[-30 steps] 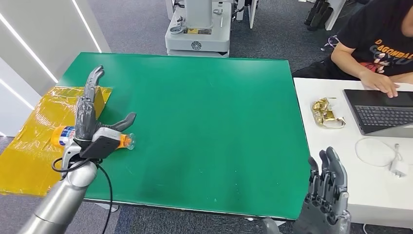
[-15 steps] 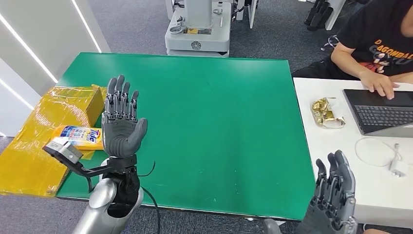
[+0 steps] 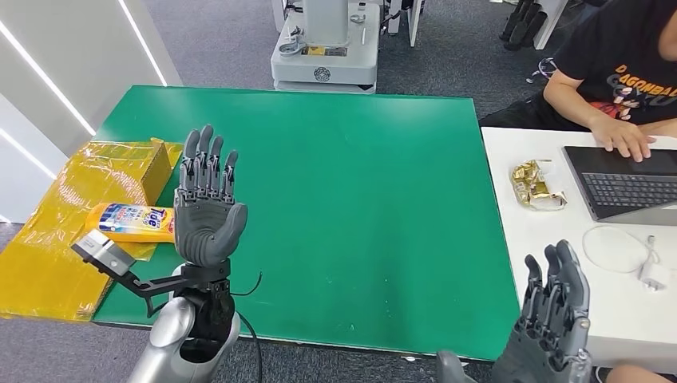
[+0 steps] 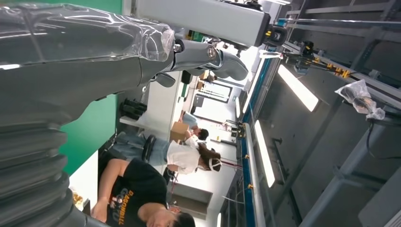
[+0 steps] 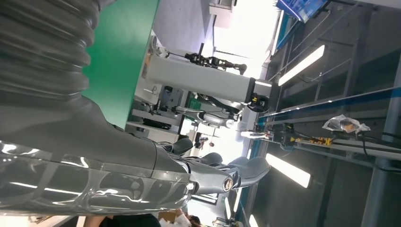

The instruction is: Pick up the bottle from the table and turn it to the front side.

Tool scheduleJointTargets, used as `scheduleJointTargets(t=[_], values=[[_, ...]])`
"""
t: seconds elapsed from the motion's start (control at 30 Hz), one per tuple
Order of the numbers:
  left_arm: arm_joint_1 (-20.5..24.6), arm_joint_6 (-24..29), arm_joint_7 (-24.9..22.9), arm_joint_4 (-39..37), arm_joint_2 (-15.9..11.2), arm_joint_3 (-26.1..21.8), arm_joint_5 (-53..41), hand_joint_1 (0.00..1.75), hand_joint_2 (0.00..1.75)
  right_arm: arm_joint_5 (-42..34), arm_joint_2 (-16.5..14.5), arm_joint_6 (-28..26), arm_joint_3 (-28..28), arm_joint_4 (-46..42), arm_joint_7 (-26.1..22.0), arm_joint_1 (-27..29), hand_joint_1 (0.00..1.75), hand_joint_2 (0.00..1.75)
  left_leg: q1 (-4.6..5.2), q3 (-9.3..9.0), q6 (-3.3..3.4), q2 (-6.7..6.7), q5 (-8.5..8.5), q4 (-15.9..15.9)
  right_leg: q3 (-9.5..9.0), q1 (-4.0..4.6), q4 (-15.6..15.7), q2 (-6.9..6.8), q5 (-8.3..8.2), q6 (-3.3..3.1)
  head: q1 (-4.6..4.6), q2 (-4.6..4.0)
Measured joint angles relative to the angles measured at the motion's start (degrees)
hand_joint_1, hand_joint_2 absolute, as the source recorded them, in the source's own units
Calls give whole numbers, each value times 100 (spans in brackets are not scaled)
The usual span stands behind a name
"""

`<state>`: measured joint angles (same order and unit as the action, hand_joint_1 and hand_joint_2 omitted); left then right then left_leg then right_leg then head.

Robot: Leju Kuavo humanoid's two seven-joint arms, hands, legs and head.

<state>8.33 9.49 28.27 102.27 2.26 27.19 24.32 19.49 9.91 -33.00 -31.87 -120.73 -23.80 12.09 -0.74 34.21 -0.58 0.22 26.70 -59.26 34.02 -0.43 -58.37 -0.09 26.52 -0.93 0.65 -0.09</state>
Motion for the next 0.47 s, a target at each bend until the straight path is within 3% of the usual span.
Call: scheduleJointTargets(t=[0.47], values=[[-34,78,2,21,51,0,-118,0,175,89,-57,147,0,-1,76,-6,0,175,0,0,0,0,0,0,0,0,0,0,0,0,1,0]])
